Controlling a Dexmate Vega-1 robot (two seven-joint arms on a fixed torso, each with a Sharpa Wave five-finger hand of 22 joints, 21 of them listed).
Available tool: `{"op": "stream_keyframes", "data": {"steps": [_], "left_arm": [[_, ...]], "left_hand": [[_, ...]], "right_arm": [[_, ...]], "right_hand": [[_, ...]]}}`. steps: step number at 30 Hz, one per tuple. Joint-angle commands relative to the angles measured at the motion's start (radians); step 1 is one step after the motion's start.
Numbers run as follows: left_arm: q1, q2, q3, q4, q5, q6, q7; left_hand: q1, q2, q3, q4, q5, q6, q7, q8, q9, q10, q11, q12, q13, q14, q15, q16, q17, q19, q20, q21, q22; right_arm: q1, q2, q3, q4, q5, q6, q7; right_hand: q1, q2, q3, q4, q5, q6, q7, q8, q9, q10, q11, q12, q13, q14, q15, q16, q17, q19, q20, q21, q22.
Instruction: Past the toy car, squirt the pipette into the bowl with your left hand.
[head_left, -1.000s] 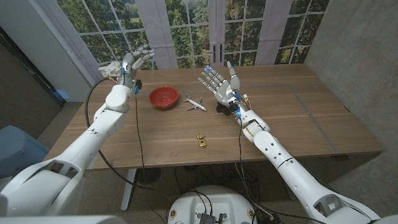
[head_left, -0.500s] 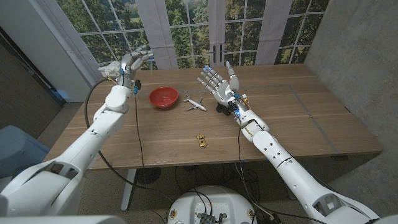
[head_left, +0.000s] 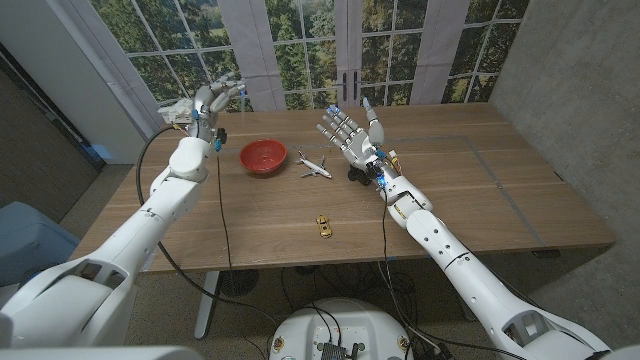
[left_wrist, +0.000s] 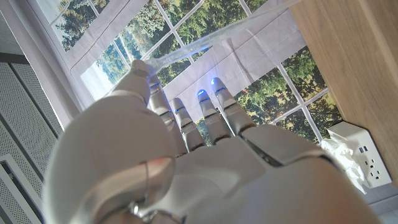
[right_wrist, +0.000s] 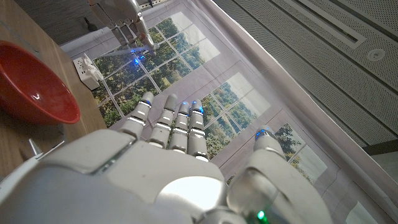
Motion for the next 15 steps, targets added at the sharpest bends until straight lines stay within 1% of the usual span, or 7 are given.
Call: {"op": "stream_keyframes", "data": {"steps": [1, 4, 6, 9, 11, 15], "left_arm": [[0.01, 0.018, 0.005, -0.034, 0.025, 0.02, 0.012], [0.013, 0.021, 0.005, -0.042, 0.031, 0.025, 0.016], [0.016, 0.019, 0.003, -0.046, 0.03, 0.024, 0.02], [0.018, 0.024, 0.004, -0.053, 0.036, 0.028, 0.02], [0.018, 0.025, 0.004, -0.054, 0.038, 0.024, 0.016], [0.024, 0.024, 0.002, -0.065, 0.04, 0.029, 0.024]], "left_hand": [[0.011, 0.018, 0.017, -0.009, 0.01, 0.031, 0.003, 0.03, 0.046, 0.009, -0.002, 0.002, 0.005, -0.005, -0.117, -0.001, 0.0, -0.003, -0.011, 0.001, 0.006], [0.017, 0.014, 0.021, -0.014, 0.01, 0.038, 0.013, 0.043, 0.063, 0.006, -0.001, 0.001, 0.005, -0.006, -0.118, -0.002, -0.001, -0.005, -0.015, 0.001, 0.006], [0.018, 0.014, 0.022, -0.015, 0.01, 0.038, 0.017, 0.046, 0.067, 0.005, -0.001, 0.001, 0.005, -0.007, -0.118, -0.002, -0.001, -0.006, -0.016, 0.001, 0.006], [0.021, 0.011, 0.025, -0.018, 0.009, 0.042, 0.021, 0.054, 0.078, 0.009, 0.0, 0.002, 0.005, -0.006, -0.12, -0.002, -0.002, -0.006, -0.019, 0.001, 0.006], [0.022, 0.01, 0.026, -0.018, 0.008, 0.042, 0.026, 0.058, 0.085, 0.012, -0.001, 0.003, 0.005, -0.007, -0.121, -0.002, -0.002, -0.006, -0.02, 0.002, 0.006], [0.024, 0.007, 0.027, -0.02, 0.007, 0.042, 0.027, 0.063, 0.093, 0.016, -0.001, 0.004, 0.005, -0.007, -0.121, -0.002, -0.003, -0.005, -0.021, 0.002, 0.006]], "right_arm": [[-0.001, -0.003, -0.001, -0.004, -0.004, 0.001, -0.005], [-0.001, -0.004, -0.001, -0.005, -0.003, -0.001, -0.005], [-0.002, -0.005, 0.0, -0.005, -0.004, 0.0, -0.007], [-0.002, -0.005, 0.0, -0.005, -0.003, -0.001, -0.008], [-0.002, -0.007, 0.0, -0.005, -0.003, -0.003, -0.009], [-0.004, -0.01, 0.002, -0.009, 0.002, -0.01, -0.018]], "right_hand": [[-0.009, -0.002, 0.002, -0.002, 0.005, 0.006, 0.002, -0.001, -0.001, -0.002, 0.002, 0.004, 0.003, -0.004, 0.001, -0.001, -0.001, -0.006, 0.001, -0.003, 0.001], [-0.01, -0.002, 0.002, -0.003, 0.005, 0.006, 0.003, -0.001, -0.001, -0.002, 0.002, 0.004, 0.002, -0.003, 0.001, 0.0, -0.002, -0.006, 0.0, -0.003, 0.001], [-0.01, -0.002, 0.002, -0.003, 0.005, 0.006, 0.003, -0.001, -0.001, -0.002, 0.001, 0.005, 0.002, -0.003, 0.001, 0.0, -0.002, -0.005, 0.0, -0.004, 0.001], [-0.01, -0.002, 0.002, -0.004, 0.005, 0.006, 0.002, -0.001, -0.001, -0.002, 0.003, 0.005, 0.002, -0.003, 0.001, 0.0, -0.002, -0.004, -0.001, -0.003, 0.001], [-0.01, -0.002, 0.003, -0.005, 0.005, 0.006, 0.002, -0.001, -0.001, -0.003, 0.0, 0.005, 0.002, -0.003, 0.002, 0.0, -0.002, -0.004, -0.001, -0.003, 0.001], [-0.01, -0.001, 0.004, -0.006, 0.006, 0.006, 0.002, -0.001, -0.001, -0.003, 0.001, 0.005, 0.001, -0.004, 0.0, 0.0, -0.003, -0.002, -0.002, -0.003, 0.001]]}}
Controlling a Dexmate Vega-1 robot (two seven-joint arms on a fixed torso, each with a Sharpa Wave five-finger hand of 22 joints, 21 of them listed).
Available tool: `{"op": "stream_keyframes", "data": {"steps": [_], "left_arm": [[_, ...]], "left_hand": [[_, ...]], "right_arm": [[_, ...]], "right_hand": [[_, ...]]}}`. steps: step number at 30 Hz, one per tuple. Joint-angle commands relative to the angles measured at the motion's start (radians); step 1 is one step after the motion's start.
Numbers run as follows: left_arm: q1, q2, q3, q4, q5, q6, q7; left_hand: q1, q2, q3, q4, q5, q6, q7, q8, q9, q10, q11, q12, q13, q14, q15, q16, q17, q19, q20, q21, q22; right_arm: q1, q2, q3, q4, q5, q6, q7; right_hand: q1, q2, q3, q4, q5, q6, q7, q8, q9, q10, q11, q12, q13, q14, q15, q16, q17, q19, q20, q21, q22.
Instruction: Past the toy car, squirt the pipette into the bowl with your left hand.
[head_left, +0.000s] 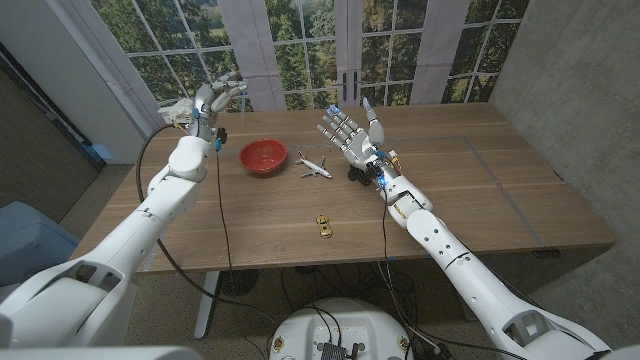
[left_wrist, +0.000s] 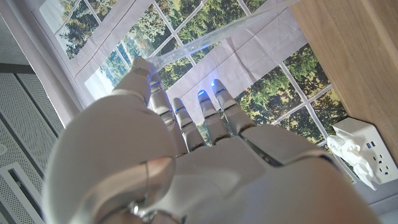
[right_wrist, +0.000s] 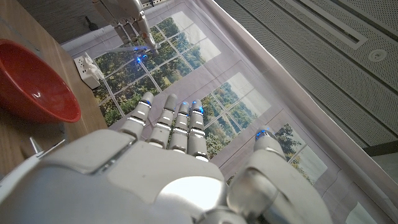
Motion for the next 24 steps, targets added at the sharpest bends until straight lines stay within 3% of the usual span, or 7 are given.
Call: {"op": "stream_keyframes", "data": {"steps": [1, 9, 16, 21, 24], "left_arm": [[0.011, 0.009, 0.0, -0.025, 0.014, 0.007, 0.005], [0.014, -0.001, -0.005, -0.024, 0.01, 0.0, 0.013], [0.01, 0.0, -0.005, -0.009, -0.003, -0.005, -0.012], [0.004, -0.002, -0.004, 0.001, -0.015, -0.004, -0.025], [0.0, -0.005, -0.004, 0.008, -0.015, -0.005, -0.024]], "left_hand": [[0.021, 0.003, 0.01, -0.001, 0.007, 0.021, 0.008, 0.065, 0.097, 0.016, 0.003, 0.005, 0.005, -0.002, -0.117, -0.002, 0.002, 0.003, -0.005, 0.003, 0.001], [0.027, -0.002, 0.012, -0.005, 0.004, 0.018, 0.012, 0.073, 0.114, 0.026, 0.002, 0.007, 0.006, -0.002, -0.119, -0.002, 0.001, 0.008, -0.01, 0.005, 0.001], [0.024, -0.005, 0.011, -0.002, 0.001, 0.005, 0.005, 0.074, 0.126, 0.026, 0.003, 0.006, 0.005, -0.001, -0.11, 0.0, 0.002, 0.012, -0.005, 0.008, 0.001], [0.027, -0.006, 0.01, -0.003, -0.001, 0.013, 0.019, 0.078, 0.128, 0.012, 0.007, 0.0, 0.005, -0.002, -0.102, 0.001, 0.003, 0.015, -0.001, 0.01, 0.002], [0.033, -0.01, 0.008, -0.005, -0.005, -0.02, 0.032, 0.06, 0.123, 0.01, 0.008, 0.0, 0.005, -0.003, -0.1, 0.002, 0.004, 0.014, 0.003, 0.01, 0.001]], "right_arm": [[-0.002, -0.006, 0.003, -0.003, 0.007, -0.01, -0.004], [-0.008, -0.01, 0.005, -0.012, 0.004, -0.009, -0.017], [-0.003, -0.008, 0.003, -0.007, 0.003, -0.013, -0.028], [-0.001, -0.006, 0.001, -0.005, -0.008, -0.006, -0.035], [0.001, -0.003, 0.0, 0.0, -0.012, 0.0, -0.034]], "right_hand": [[0.005, 0.014, 0.004, -0.007, 0.006, 0.006, 0.001, -0.001, -0.001, -0.003, 0.001, 0.004, 0.001, -0.004, 0.001, 0.0, 0.002, -0.002, -0.002, 0.001, 0.001], [0.016, 0.02, 0.012, -0.015, 0.011, 0.004, -0.001, -0.001, -0.001, -0.004, 0.0, 0.005, 0.0, -0.005, -0.004, 0.0, 0.001, 0.003, -0.006, 0.001, 0.001], [0.045, 0.034, 0.03, -0.03, 0.025, 0.003, -0.005, -0.001, -0.001, -0.004, -0.006, 0.006, -0.002, -0.002, -0.006, 0.002, 0.0, 0.016, -0.029, 0.005, 0.001], [0.057, 0.04, 0.038, -0.035, 0.032, 0.001, -0.006, -0.002, -0.001, -0.004, -0.007, 0.006, -0.002, -0.003, -0.004, 0.002, -0.001, 0.008, -0.027, 0.001, 0.001], [0.062, 0.041, 0.041, -0.037, 0.036, 0.002, -0.004, -0.001, -0.001, -0.005, -0.005, 0.006, -0.002, -0.003, -0.004, 0.002, -0.001, 0.005, -0.019, 0.0, 0.001]]}}
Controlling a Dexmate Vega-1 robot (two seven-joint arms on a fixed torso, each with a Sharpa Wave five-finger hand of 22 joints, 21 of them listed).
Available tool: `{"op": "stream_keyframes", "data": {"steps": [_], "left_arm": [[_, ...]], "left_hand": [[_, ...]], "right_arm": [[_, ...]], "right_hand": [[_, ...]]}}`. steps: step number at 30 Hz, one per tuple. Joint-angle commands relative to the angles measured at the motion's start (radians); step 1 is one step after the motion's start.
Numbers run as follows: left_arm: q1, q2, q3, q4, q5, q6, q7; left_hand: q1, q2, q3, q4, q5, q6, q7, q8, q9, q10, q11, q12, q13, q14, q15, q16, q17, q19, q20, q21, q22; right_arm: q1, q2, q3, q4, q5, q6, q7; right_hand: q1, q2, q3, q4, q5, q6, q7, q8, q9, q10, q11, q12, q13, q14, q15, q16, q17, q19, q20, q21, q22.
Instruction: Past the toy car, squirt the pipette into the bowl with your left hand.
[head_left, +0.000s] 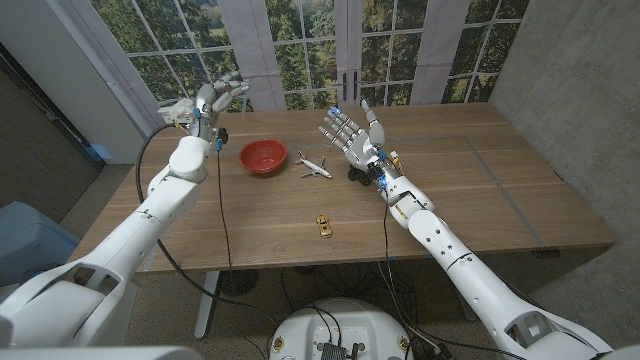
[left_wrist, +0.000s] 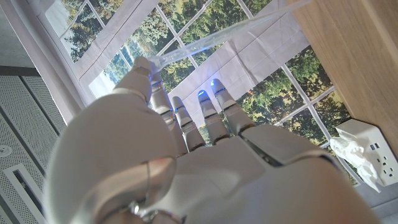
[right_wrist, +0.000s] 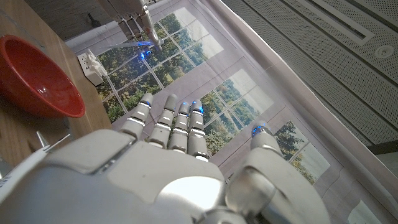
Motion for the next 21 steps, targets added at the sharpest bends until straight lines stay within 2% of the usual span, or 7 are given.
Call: {"op": "stream_keyframes", "data": {"steps": [1, 13, 21], "left_arm": [[-0.012, -0.005, 0.0, 0.023, -0.015, -0.006, -0.021], [-0.017, 0.001, 0.004, 0.029, -0.015, -0.005, -0.03], [-0.015, 0.004, 0.004, 0.027, -0.018, -0.005, -0.035]], "left_hand": [[0.015, -0.007, 0.004, 0.0, -0.004, -0.034, 0.023, 0.055, 0.122, -0.006, 0.001, -0.001, 0.005, -0.003, -0.1, 0.003, 0.003, 0.005, 0.005, 0.006, 0.002], [0.021, -0.024, -0.007, -0.001, -0.009, -0.084, 0.029, 0.021, 0.11, -0.036, 0.019, -0.008, 0.004, -0.018, -0.09, 0.0, 0.003, 0.0, 0.013, 0.004, 0.001], [0.016, -0.033, -0.018, 0.004, -0.01, -0.141, 0.036, -0.013, 0.1, -0.054, 0.028, -0.008, 0.003, -0.029, -0.078, -0.001, 0.003, -0.006, 0.016, 0.002, 0.0]], "right_arm": [[0.007, 0.003, -0.004, 0.009, -0.016, 0.009, -0.01], [0.014, 0.009, -0.008, 0.021, -0.029, 0.021, -0.008], [0.017, 0.011, -0.009, 0.026, -0.031, 0.025, -0.002]], "right_hand": [[0.02, -0.001, 0.008, -0.004, 0.01, 0.001, -0.004, -0.001, -0.001, 0.001, 0.002, 0.007, 0.002, 0.002, 0.003, 0.002, -0.001, -0.004, 0.006, 0.0, 0.004], [0.026, -0.003, 0.012, -0.004, 0.018, -0.002, -0.005, -0.003, -0.001, -0.002, 0.0, 0.007, 0.001, -0.002, 0.003, 0.001, -0.002, -0.009, 0.006, -0.004, 0.004], [0.025, -0.005, 0.012, -0.002, 0.021, -0.003, -0.006, -0.003, -0.001, -0.002, 0.002, 0.008, 0.001, -0.004, 0.002, 0.0, -0.003, -0.009, 0.008, -0.004, 0.004]]}}
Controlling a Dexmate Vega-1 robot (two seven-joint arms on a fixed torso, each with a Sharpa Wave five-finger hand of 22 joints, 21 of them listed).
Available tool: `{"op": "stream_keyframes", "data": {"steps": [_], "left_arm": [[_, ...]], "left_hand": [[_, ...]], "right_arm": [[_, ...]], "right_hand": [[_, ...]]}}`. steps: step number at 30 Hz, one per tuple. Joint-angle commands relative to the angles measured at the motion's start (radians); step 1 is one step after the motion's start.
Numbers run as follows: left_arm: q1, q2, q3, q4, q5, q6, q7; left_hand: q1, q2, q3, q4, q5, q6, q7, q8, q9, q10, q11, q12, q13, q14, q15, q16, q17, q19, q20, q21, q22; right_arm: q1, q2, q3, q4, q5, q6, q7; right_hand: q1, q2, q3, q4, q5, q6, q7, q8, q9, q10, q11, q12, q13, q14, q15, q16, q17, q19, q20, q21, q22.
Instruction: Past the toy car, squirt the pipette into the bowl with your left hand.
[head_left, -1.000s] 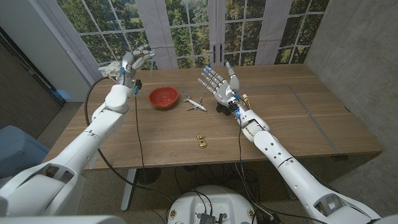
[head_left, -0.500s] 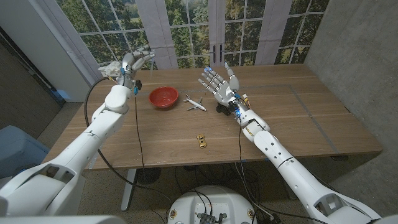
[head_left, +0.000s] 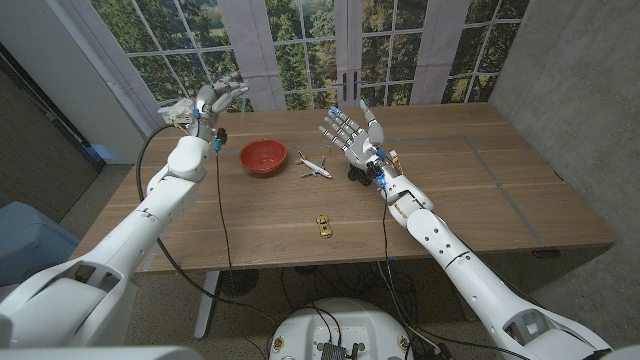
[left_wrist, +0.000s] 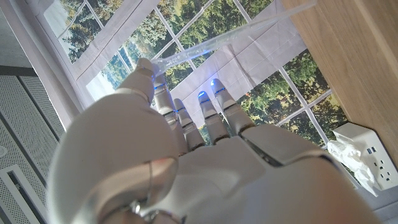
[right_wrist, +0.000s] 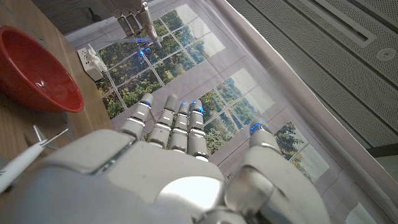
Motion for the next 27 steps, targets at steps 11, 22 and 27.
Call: {"op": "stream_keyframes", "data": {"steps": [11, 22, 27], "left_arm": [[0.002, 0.009, 0.002, -0.005, -0.01, 0.006, -0.015], [0.007, 0.011, -0.002, -0.018, -0.025, 0.017, -0.022], [0.008, 0.007, -0.004, -0.021, -0.031, 0.02, -0.021]], "left_hand": [[-0.017, -0.025, -0.02, 0.007, -0.003, -0.072, 0.012, -0.045, -0.018, -0.029, 0.014, -0.001, 0.003, -0.019, -0.068, -0.001, 0.003, -0.002, 0.012, 0.0, 0.002], [-0.029, -0.01, -0.023, 0.015, -0.001, -0.039, 0.009, -0.04, -0.031, -0.037, 0.011, 0.003, 0.003, -0.023, -0.062, 0.002, 0.006, -0.006, 0.021, -0.001, 0.002], [-0.03, -0.009, -0.024, 0.013, -0.001, -0.023, 0.018, -0.037, -0.036, -0.037, 0.011, 0.004, 0.002, -0.023, -0.062, 0.002, 0.004, -0.006, 0.023, -0.001, 0.002]], "right_arm": [[0.002, 0.002, -0.004, 0.005, -0.015, 0.014, 0.0], [0.002, 0.002, -0.005, 0.003, -0.021, 0.024, 0.004], [-0.001, 0.0, -0.003, 0.0, -0.02, 0.024, 0.002]], "right_hand": [[0.01, -0.004, 0.005, 0.004, 0.008, -0.003, -0.005, -0.003, -0.001, -0.003, 0.002, 0.008, 0.001, -0.005, 0.002, 0.0, 0.001, -0.005, 0.006, -0.001, 0.004], [0.006, -0.007, 0.003, 0.007, 0.009, -0.003, -0.004, -0.004, -0.001, -0.003, 0.004, 0.008, 0.0, -0.006, 0.002, 0.0, 0.0, -0.006, 0.008, -0.002, 0.004], [0.004, -0.009, 0.002, 0.008, 0.009, -0.004, -0.004, -0.004, -0.001, -0.004, 0.003, 0.008, 0.0, -0.006, 0.002, 0.0, 0.0, -0.005, 0.008, -0.003, 0.004]]}}
